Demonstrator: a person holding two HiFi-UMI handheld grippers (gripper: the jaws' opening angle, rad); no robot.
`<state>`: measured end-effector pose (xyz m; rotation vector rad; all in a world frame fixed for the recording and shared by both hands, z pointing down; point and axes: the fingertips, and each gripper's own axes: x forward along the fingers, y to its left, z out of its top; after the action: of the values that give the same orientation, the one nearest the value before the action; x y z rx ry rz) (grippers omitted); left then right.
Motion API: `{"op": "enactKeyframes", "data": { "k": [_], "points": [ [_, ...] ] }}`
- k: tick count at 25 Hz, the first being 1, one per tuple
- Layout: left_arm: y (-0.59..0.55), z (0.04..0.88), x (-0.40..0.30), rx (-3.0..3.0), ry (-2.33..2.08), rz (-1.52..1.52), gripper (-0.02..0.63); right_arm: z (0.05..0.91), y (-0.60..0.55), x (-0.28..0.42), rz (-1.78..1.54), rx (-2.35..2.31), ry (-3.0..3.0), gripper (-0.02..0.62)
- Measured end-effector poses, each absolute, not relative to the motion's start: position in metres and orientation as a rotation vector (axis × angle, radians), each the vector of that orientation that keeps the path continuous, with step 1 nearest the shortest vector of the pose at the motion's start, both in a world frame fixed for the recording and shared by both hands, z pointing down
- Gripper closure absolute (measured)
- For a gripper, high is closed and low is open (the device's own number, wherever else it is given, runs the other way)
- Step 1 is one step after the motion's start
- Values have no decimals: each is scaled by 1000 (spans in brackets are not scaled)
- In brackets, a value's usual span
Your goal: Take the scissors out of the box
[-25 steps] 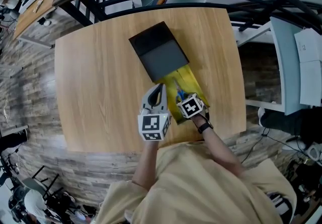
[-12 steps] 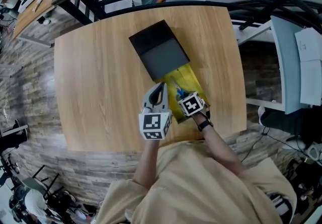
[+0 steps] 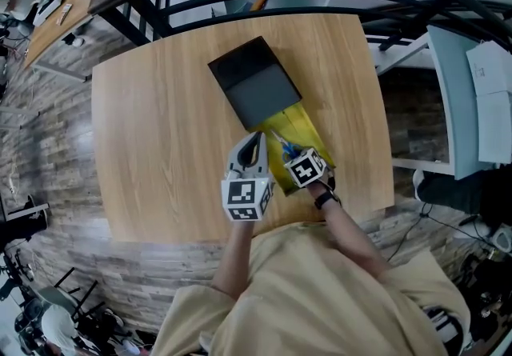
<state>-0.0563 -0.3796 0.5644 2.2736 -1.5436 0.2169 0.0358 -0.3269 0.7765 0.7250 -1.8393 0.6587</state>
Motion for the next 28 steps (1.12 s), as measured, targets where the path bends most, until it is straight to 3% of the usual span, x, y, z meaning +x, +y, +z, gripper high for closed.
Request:
{"op": "enactKeyframes", "data": {
  "k": [28],
  "points": [
    [-275,449,-39,2476,-1641,33,594,561,-295,72,418,1235,-2282,512]
  ]
}}
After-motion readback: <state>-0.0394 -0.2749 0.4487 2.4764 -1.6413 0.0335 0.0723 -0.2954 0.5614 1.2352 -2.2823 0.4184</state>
